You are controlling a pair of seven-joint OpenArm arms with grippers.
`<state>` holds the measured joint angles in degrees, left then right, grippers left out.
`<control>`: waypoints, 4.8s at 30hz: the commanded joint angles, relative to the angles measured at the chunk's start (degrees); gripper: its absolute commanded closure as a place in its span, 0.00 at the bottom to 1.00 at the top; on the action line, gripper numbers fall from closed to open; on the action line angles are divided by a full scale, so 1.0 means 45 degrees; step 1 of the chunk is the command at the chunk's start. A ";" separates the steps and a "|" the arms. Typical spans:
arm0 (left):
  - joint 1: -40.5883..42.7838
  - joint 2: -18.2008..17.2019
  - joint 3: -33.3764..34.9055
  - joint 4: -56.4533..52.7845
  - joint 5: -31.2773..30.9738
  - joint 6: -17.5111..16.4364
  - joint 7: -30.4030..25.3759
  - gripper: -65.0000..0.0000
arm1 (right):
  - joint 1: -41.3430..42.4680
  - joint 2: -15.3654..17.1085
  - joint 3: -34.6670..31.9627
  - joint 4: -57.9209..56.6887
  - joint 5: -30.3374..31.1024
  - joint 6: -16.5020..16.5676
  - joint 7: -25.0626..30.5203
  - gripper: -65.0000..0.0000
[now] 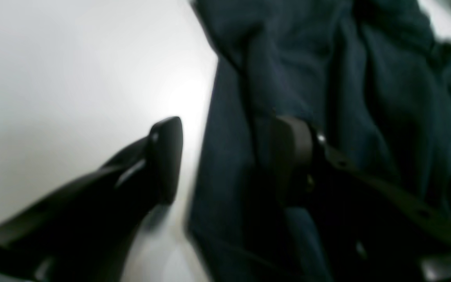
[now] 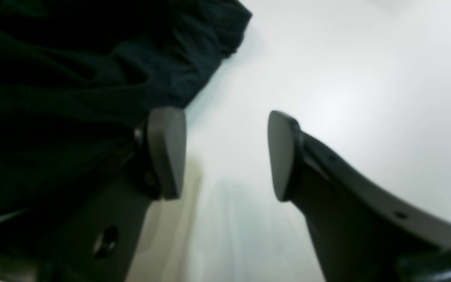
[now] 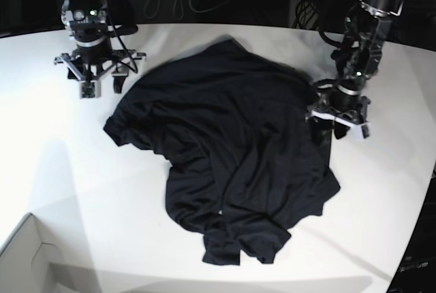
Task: Layout the t-shirt on the table in an organized manner, then fold the t-shirt properly
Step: 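Release the fabric and raise the left gripper back toward the shirt's shoulder, then grasp the shirt's shoulder edge with the left gripper and tug it outward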
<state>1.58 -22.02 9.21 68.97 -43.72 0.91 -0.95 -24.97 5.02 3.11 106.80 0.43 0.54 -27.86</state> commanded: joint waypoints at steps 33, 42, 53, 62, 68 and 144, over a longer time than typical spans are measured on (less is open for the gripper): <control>0.4170 0.0625 -0.3522 0.3887 0.0466 -0.0133 -0.0345 1.00 | 0.0030 0.0419 0.0138 0.0149 0.0013 -0.0051 0.0300 0.48; 0.6925 0.1602 -0.6394 0.6583 0.0466 -0.0133 -0.0365 1.00 | 0.0167 0.0419 0.0099 0.0149 0.0013 -0.0051 0.0300 0.48; 0.8410 0.3516 -0.9305 0.7267 0.0466 -0.0270 -0.0365 1.00 | 0.0167 0.0419 0.0060 0.0149 0.0013 -0.0031 0.0300 0.48; 0.6398 0.3165 -0.8836 0.7267 0.0564 -0.0153 0.1843 0.82 | -0.0048 0.0419 0.0080 0.0227 0.0013 -0.0031 0.0281 0.48; 0.3799 0.3340 -0.9598 0.5977 0.0623 -0.0211 0.5203 0.53 | -0.0439 0.0810 0.0099 0.0266 0.0013 -0.0031 0.0281 0.47; 0.2490 0.4434 -1.3075 0.6974 0.3729 -0.0270 0.7938 0.89 | -0.0556 0.0497 -0.0194 0.0266 0.0032 0.1141 0.0222 0.48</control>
<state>12.78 -1.15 -49.34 99.02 -26.63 -0.16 36.03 -27.51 6.94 1.98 106.96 0.62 5.74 -28.08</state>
